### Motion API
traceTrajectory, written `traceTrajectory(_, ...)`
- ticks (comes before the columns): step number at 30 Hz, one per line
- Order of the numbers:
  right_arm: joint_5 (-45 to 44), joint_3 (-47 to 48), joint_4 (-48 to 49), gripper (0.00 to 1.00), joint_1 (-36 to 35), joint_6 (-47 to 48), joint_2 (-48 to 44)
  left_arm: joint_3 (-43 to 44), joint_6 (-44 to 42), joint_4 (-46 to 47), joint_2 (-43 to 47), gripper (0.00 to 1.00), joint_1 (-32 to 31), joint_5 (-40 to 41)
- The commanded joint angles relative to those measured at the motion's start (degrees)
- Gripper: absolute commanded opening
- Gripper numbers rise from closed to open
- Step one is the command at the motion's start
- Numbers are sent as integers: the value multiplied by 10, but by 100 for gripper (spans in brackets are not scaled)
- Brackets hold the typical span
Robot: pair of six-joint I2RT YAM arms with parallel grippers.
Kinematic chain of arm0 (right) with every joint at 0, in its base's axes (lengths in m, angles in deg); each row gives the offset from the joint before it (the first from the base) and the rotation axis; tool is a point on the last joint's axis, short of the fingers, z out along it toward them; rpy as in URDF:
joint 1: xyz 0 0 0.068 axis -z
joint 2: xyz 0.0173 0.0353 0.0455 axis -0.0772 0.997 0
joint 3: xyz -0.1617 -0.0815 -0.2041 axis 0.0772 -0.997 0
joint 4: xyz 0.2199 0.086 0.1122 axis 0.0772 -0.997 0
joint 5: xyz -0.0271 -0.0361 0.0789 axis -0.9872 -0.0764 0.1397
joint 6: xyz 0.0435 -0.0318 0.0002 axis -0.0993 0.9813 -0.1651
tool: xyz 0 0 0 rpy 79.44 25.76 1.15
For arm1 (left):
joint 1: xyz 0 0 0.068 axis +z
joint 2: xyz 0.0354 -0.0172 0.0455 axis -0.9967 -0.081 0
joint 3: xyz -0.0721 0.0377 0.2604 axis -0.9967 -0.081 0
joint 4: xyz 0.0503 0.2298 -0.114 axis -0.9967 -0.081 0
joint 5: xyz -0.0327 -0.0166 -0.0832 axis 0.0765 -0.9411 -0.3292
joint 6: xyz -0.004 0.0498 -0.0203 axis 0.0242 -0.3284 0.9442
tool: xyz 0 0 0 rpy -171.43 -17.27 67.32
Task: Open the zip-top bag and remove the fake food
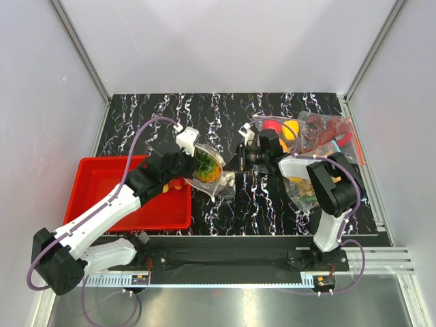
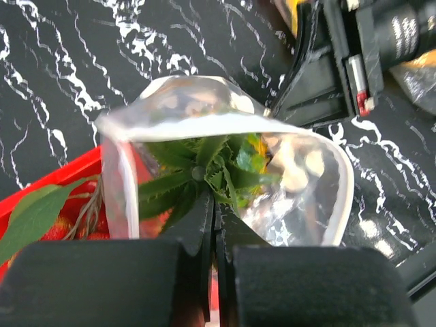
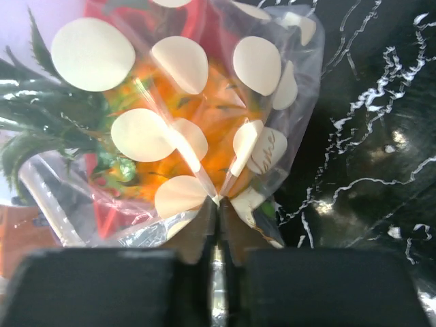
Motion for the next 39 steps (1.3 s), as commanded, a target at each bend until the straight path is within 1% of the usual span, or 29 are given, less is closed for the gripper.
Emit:
traceTrajectory(1,33,23,24,2,1,-8,0,-3,1,81,14,0,9,-46)
traceTrajectory(2,22,25,14,0,2,-1,-2,0,2,87,16,0,10,-52)
traceTrajectory(5,-11,28,-14,0,2,13,-15,12,3,102,16,0,11,-85)
traceTrajectory(6,-31,31,-50,0,2,19,-19,18,2,102,16,0,11,-95)
traceTrajectory(7,-77,35,-71,0,2,25,-28,31,3,101,17,0,11,-111)
traceTrajectory(9,-138,42,-121,0,4,42,-36,44,5,96,23,0,11,-125)
traceTrajectory(13,-209,43,-159,0,12,40,-54,74,11,76,37,0,11,-169)
traceTrajectory(15,-243,48,-177,0,15,38,-57,76,19,76,46,0,11,-186)
traceTrajectory(19,-262,58,-195,0,14,39,-55,74,34,104,66,0,11,-227)
traceTrajectory(24,-271,53,-197,0,14,38,-54,84,53,146,67,0,11,-250)
traceTrajectory(28,-271,37,-185,0,14,28,-77,109,59,182,30,0,11,-266)
traceTrajectory(31,-273,28,-187,0,15,28,-92,141,62,198,-19,0,11,-279)
traceTrajectory(34,-281,18,-191,0,14,31,-105,168,64,208,-40,0,11,-267)
traceTrajectory(39,-297,1,-193,0,15,32,-116,192,41,185,-24,0,17,-233)
